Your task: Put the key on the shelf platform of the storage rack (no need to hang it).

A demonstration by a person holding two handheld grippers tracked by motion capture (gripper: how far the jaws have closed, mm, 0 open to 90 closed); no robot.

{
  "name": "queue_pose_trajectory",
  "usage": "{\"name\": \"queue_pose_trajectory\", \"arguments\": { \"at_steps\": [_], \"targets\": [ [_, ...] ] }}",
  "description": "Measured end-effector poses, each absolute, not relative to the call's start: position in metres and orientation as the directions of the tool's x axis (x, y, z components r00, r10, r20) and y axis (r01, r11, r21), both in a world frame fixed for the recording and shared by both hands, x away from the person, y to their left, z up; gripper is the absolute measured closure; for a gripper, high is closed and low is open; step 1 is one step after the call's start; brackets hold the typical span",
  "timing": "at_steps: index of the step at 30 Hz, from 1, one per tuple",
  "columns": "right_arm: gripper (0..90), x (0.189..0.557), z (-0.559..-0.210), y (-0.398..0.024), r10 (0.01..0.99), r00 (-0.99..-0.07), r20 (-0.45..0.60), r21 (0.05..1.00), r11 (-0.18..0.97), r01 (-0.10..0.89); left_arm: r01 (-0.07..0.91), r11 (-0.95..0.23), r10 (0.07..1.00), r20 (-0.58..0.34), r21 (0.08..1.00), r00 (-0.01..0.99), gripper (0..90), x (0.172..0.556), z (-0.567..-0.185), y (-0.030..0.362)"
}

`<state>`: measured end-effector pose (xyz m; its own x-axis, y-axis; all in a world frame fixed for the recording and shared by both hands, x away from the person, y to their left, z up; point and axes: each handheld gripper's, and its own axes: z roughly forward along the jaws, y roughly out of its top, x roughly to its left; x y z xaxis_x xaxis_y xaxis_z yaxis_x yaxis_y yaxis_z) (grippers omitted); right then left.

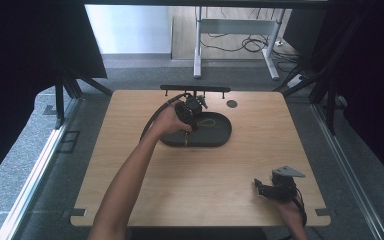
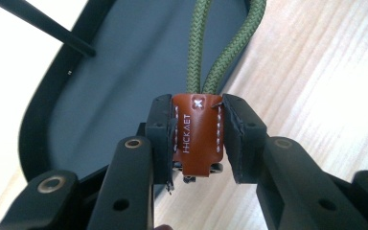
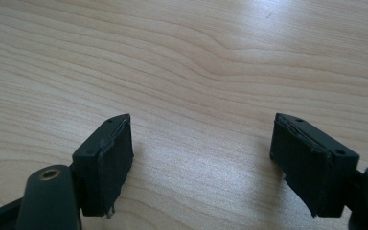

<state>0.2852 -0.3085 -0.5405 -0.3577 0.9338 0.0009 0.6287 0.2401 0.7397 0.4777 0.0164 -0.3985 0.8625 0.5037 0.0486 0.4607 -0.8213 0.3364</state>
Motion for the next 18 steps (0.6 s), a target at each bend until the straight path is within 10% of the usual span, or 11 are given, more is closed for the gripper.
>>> {"name": "queue_pose_trajectory", "arguments": {
  "at_steps": [18],
  "targets": [
    [22.8, 0.285, -0.540, -0.309, 0.937, -0.349, 0.000, 0.740, 0.235, 0.630, 0.499, -0.803, 0.544, 0.060, 0.325, 0.837, 66.6, 0.514, -0.425, 0.011]
  ]
}}
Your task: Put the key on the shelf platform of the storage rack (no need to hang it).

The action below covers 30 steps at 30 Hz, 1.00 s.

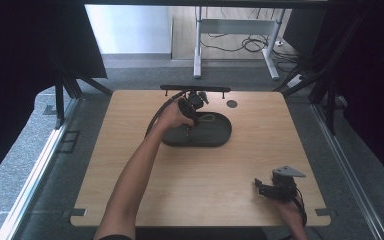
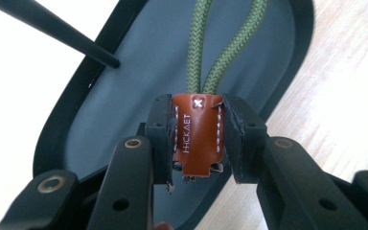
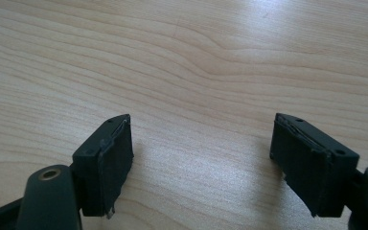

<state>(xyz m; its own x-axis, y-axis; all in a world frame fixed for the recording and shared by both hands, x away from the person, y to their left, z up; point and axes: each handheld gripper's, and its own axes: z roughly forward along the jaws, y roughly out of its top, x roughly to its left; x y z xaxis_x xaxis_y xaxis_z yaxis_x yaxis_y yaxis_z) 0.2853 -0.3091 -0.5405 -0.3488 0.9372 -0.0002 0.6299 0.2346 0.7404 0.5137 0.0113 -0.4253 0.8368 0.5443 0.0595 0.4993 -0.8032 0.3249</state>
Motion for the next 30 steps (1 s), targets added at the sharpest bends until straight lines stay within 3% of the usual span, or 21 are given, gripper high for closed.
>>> {"name": "queue_pose_trajectory", "arguments": {
  "at_steps": [13, 20, 30],
  "targets": [
    [22.8, 0.285, -0.540, -0.309, 0.939, -0.345, -0.003, 0.739, 0.234, 0.631, 0.535, -0.791, 0.566, 0.023, 0.297, 0.824, 64.5, 0.512, -0.459, 0.023],
    [22.7, 0.285, -0.540, -0.309, 0.940, -0.342, -0.003, 0.739, 0.232, 0.632, 0.528, -0.798, 0.564, 0.050, 0.291, 0.824, 52.0, 0.506, -0.462, 0.022],
    [22.7, 0.285, -0.541, -0.309, 0.939, -0.343, -0.005, 0.740, 0.234, 0.631, 0.525, -0.756, 0.578, 0.024, 0.390, 0.815, 32.6, 0.488, -0.445, 0.033]
  ]
}}
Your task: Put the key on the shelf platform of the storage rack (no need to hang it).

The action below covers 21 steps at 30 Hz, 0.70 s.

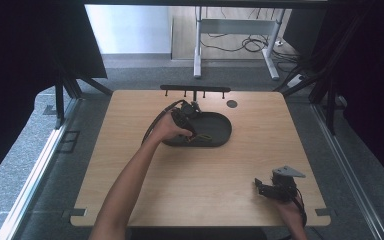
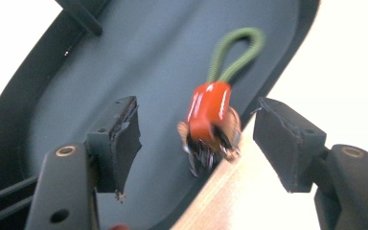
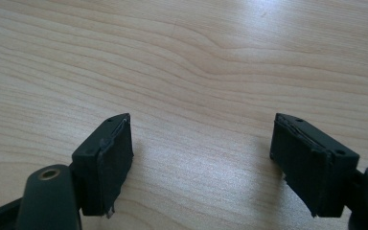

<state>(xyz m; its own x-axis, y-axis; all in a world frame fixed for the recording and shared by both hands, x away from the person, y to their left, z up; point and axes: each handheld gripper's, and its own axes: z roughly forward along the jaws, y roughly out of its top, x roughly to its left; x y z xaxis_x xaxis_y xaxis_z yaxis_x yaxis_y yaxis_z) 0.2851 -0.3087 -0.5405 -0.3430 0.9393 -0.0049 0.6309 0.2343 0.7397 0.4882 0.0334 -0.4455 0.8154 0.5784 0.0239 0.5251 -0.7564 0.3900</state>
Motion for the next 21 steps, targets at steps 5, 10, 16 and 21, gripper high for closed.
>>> {"name": "queue_pose_trajectory", "arguments": {
  "at_steps": [5, 10, 16, 21],
  "targets": [
    [22.7, 0.285, -0.541, -0.309, 0.940, -0.342, -0.005, 0.739, 0.234, 0.631, 0.519, -0.731, 0.585, 0.016, 0.442, 0.811, 30.5, 0.475, -0.433, 0.048],
    [22.7, 0.285, -0.541, -0.309, 0.940, -0.340, -0.005, 0.740, 0.233, 0.632, 0.511, -0.719, 0.585, 0.013, 0.472, 0.811, 31.0, 0.462, -0.428, 0.062],
    [22.7, 0.285, -0.541, -0.309, 0.941, -0.339, -0.005, 0.739, 0.232, 0.632, 0.502, -0.708, 0.581, 0.005, 0.498, 0.814, 31.9, 0.448, -0.422, 0.075],
    [22.7, 0.285, -0.541, -0.309, 0.941, -0.337, -0.005, 0.739, 0.230, 0.633, 0.499, -0.696, 0.582, -0.002, 0.516, 0.813, 32.4, 0.433, -0.418, 0.086]
  ]
}}
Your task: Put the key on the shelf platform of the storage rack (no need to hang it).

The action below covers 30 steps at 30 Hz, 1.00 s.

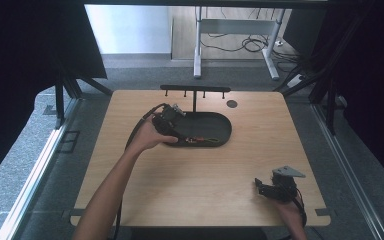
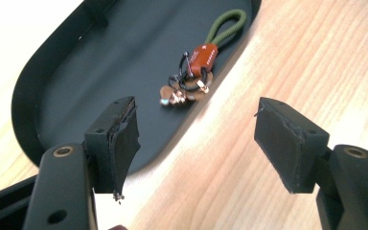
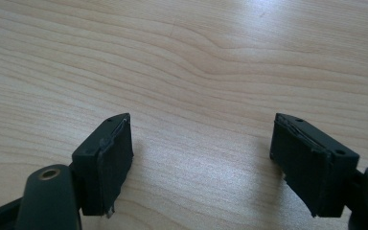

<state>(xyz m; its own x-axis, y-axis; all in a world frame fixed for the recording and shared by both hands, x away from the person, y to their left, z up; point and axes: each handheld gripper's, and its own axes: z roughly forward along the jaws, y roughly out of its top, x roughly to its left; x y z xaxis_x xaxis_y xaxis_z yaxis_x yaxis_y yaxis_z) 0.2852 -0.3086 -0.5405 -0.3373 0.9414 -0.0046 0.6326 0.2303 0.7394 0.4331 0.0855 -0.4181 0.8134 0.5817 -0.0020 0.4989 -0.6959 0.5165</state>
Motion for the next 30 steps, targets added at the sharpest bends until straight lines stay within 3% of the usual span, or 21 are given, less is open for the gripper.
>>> {"name": "queue_pose_trajectory", "arguments": {
  "at_steps": [20, 30],
  "targets": [
    [22.8, 0.286, -0.541, -0.308, 0.943, -0.332, -0.008, 0.739, 0.229, 0.633, 0.487, -0.663, 0.568, -0.041, 0.569, 0.822, 33.1, 0.366, -0.433, 0.120],
    [22.6, 0.286, -0.540, -0.308, 0.944, -0.330, -0.006, 0.739, 0.227, 0.635, 0.508, -0.646, 0.598, -0.036, 0.570, 0.801, 32.4, 0.334, -0.459, 0.135]
  ]
}}
